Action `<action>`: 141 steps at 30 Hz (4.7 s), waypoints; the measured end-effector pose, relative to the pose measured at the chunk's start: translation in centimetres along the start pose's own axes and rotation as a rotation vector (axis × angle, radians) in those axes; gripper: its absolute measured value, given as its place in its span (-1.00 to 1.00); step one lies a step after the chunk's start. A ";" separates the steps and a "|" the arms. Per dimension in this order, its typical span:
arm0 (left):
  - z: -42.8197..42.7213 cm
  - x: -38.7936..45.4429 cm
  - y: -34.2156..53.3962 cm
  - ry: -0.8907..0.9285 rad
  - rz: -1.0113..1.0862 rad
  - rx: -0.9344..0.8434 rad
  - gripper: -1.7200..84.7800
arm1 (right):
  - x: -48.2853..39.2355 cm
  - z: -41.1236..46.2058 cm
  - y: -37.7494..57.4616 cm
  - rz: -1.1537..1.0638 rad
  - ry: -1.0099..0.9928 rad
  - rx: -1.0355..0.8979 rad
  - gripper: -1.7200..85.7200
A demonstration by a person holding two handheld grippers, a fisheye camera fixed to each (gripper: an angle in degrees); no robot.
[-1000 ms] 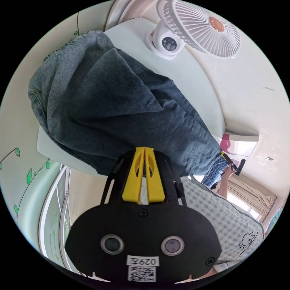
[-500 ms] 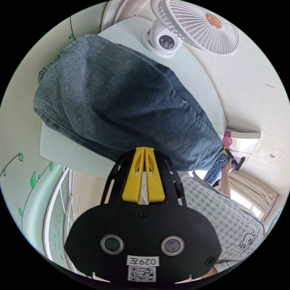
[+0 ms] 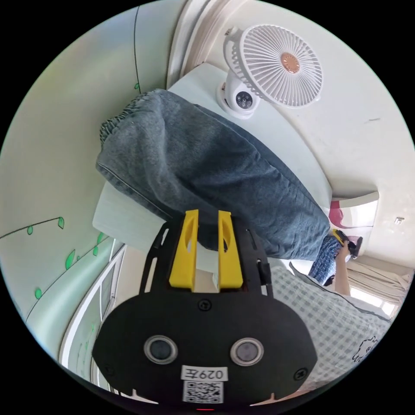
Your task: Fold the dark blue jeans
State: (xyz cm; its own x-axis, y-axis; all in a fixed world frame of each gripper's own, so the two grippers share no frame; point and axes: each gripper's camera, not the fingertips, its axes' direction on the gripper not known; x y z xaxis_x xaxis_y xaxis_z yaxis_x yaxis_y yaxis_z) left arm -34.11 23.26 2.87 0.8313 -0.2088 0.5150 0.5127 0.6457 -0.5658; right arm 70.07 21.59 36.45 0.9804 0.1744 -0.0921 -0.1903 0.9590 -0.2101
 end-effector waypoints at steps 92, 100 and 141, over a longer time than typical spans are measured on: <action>1.9 1.9 -14.7 -0.030 0.695 -0.277 -0.98 | -69.4 17.5 7.5 -0.618 0.222 -0.152 -0.97; 3.1 2.8 -13.4 -0.127 0.647 -0.276 -0.98 | -62.6 19.3 5.4 -0.732 0.041 -0.434 -0.94; 11.2 12.5 3.6 -0.205 0.355 -0.316 -0.98 | -19.6 15.7 -3.7 -0.606 0.083 -0.372 -0.97</action>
State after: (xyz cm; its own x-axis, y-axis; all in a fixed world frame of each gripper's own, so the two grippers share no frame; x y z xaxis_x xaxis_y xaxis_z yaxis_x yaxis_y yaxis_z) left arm -24.22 31.20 14.49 0.9229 0.1518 0.3540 0.2730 0.3906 -0.8792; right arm 52.38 18.11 54.28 0.9149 -0.3967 0.0747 0.3667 0.7397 -0.5642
